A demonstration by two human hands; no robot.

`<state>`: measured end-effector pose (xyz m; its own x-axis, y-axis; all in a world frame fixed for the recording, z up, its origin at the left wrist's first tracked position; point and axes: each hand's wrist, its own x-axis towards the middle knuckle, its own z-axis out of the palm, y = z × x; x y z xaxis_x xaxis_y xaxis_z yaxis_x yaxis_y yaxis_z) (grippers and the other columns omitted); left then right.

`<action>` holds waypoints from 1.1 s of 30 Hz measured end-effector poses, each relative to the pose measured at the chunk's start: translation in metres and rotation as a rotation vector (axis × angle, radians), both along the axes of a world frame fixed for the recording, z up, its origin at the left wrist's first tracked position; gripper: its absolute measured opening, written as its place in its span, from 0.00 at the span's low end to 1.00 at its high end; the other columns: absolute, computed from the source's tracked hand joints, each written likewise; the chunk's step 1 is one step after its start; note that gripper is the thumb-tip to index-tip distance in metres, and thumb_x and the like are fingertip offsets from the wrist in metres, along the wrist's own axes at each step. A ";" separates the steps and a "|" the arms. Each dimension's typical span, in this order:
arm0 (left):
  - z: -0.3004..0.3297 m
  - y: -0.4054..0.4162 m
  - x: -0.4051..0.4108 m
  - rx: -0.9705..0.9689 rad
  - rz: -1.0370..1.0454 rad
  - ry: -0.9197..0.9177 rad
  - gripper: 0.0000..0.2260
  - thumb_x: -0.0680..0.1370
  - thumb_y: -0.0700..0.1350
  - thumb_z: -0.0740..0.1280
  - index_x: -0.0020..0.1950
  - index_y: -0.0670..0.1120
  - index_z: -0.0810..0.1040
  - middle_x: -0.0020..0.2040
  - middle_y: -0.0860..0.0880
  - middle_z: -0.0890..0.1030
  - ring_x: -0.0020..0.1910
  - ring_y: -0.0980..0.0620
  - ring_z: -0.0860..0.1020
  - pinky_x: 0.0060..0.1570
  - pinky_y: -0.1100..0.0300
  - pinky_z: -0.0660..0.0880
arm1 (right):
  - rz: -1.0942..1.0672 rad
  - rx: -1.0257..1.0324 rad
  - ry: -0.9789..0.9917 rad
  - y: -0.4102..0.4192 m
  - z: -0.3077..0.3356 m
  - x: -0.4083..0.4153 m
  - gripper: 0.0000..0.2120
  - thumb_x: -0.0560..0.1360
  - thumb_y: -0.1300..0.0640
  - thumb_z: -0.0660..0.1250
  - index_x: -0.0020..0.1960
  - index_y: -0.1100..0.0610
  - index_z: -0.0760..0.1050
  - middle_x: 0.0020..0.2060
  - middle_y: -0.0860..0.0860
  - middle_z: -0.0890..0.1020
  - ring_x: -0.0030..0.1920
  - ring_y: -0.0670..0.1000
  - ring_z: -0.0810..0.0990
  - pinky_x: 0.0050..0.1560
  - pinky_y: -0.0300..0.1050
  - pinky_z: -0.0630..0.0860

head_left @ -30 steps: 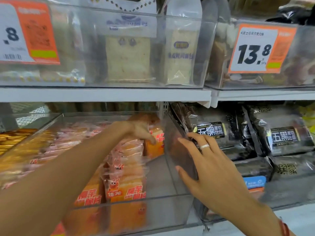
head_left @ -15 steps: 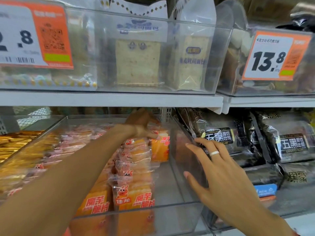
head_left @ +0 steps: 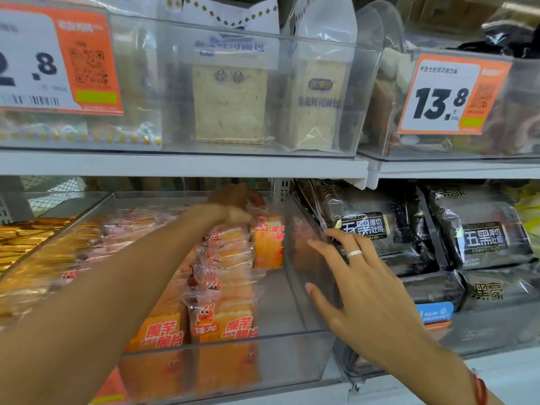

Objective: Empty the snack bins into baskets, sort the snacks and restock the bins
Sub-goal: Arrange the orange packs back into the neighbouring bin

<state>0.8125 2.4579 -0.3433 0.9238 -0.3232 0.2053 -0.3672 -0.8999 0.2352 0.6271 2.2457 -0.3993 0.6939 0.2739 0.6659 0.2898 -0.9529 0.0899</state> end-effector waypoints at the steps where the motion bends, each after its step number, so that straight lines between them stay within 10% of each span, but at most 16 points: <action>1: 0.000 -0.002 -0.002 0.012 0.010 -0.019 0.22 0.71 0.51 0.76 0.64 0.56 0.77 0.64 0.53 0.77 0.59 0.50 0.78 0.60 0.53 0.75 | -0.001 -0.004 -0.003 0.000 0.001 0.000 0.25 0.71 0.41 0.59 0.65 0.49 0.71 0.63 0.49 0.72 0.62 0.51 0.71 0.46 0.45 0.80; 11: 0.008 0.014 -0.058 -0.210 0.058 0.094 0.26 0.76 0.58 0.69 0.72 0.52 0.69 0.70 0.47 0.72 0.65 0.46 0.73 0.62 0.55 0.72 | -0.003 0.001 0.045 0.002 0.005 -0.003 0.25 0.72 0.43 0.59 0.66 0.52 0.72 0.65 0.52 0.73 0.64 0.53 0.68 0.46 0.49 0.80; 20: -0.034 0.068 -0.255 -0.544 0.070 -0.373 0.10 0.75 0.49 0.65 0.54 0.56 0.80 0.51 0.60 0.82 0.49 0.59 0.79 0.50 0.57 0.76 | 0.319 -0.062 -0.130 0.028 -0.009 -0.065 0.14 0.75 0.55 0.61 0.58 0.58 0.78 0.55 0.55 0.78 0.55 0.57 0.75 0.51 0.52 0.74; 25: -0.122 0.106 -0.342 -0.728 0.238 -0.174 0.08 0.77 0.50 0.67 0.45 0.65 0.76 0.43 0.67 0.80 0.42 0.64 0.78 0.42 0.61 0.75 | 0.537 -0.294 0.339 0.057 -0.081 -0.114 0.13 0.77 0.50 0.56 0.53 0.48 0.79 0.40 0.44 0.82 0.38 0.47 0.81 0.30 0.41 0.73; 33: -0.331 0.155 -0.422 -0.647 0.597 0.386 0.07 0.78 0.42 0.68 0.48 0.55 0.78 0.48 0.55 0.81 0.43 0.63 0.77 0.44 0.74 0.73 | 0.271 -0.265 1.282 0.097 -0.259 -0.172 0.18 0.81 0.48 0.59 0.70 0.51 0.69 0.62 0.52 0.77 0.62 0.54 0.75 0.57 0.45 0.70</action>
